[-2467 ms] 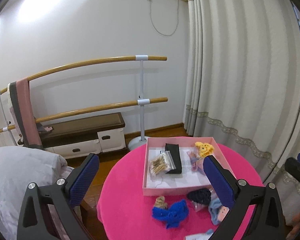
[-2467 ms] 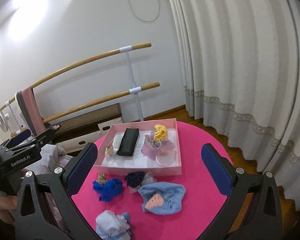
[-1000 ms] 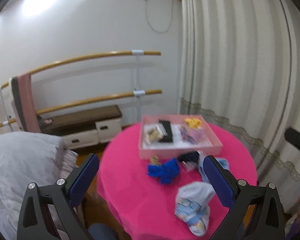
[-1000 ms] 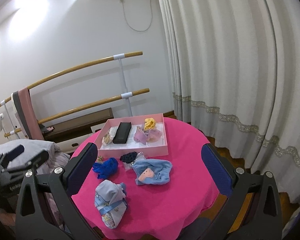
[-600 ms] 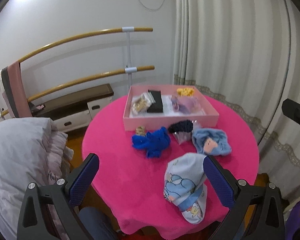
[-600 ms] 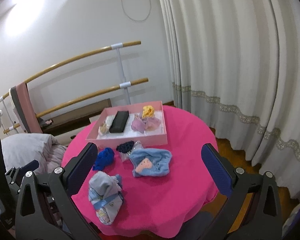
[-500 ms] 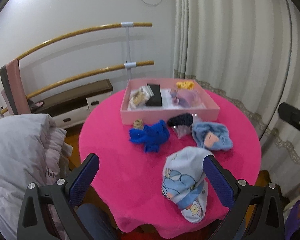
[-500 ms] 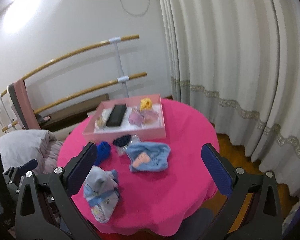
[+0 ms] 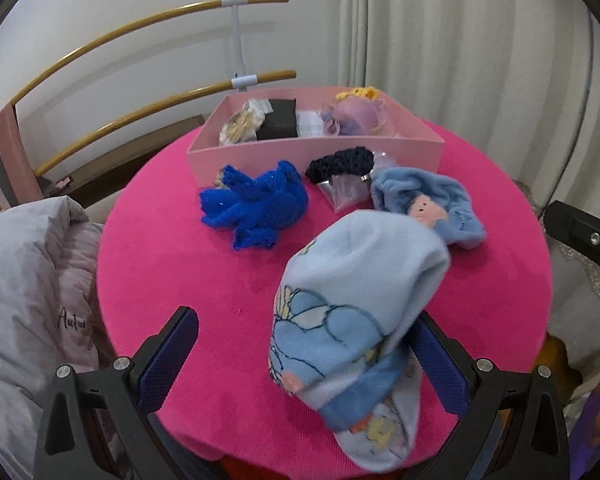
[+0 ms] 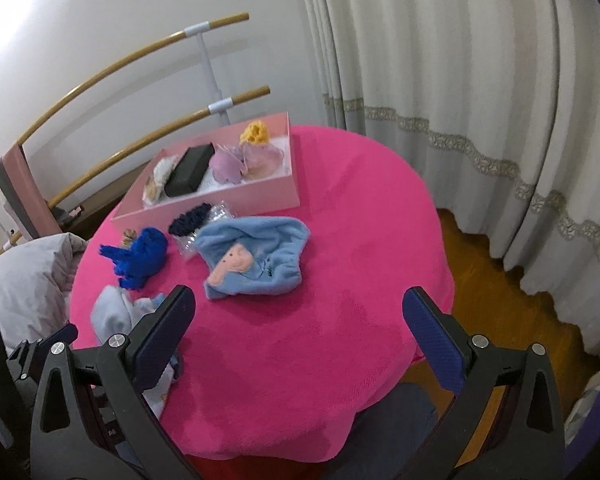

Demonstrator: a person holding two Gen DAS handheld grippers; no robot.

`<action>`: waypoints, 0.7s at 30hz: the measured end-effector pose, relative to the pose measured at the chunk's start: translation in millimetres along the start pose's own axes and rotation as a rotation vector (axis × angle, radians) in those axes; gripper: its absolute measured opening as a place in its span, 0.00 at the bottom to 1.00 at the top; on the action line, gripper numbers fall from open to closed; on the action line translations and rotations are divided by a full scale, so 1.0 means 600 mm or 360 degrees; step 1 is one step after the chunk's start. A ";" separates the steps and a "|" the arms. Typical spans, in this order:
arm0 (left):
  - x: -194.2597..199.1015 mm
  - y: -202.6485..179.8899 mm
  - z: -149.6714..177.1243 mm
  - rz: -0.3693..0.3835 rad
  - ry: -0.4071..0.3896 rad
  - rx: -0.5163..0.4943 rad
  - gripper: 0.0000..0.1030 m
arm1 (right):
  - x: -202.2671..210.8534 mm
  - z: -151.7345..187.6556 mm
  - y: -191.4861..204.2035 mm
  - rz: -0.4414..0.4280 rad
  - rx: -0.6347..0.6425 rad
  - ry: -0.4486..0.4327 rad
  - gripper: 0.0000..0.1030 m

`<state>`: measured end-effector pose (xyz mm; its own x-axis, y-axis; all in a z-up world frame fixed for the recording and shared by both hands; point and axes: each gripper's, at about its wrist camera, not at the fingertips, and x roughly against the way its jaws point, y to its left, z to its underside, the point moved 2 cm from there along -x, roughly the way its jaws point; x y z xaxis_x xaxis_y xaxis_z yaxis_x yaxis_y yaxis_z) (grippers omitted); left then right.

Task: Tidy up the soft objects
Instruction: 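Grasp the blue-clothed doll with the left tool while the right tool grasps the plush hat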

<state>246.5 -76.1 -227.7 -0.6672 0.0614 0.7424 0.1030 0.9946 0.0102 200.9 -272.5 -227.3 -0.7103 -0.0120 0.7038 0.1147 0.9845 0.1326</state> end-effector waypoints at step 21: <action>-0.070 0.048 -0.056 0.0090 0.0018 0.0025 0.53 | -0.130 -0.020 0.048 -0.0056 0.0108 0.0206 1.00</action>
<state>302.0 -52.7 -236.2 -0.6523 0.1168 0.7489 0.1288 0.9908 -0.0423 267.9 -245.3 -269.8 -0.6171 -0.0652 0.7842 0.0408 0.9926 0.1146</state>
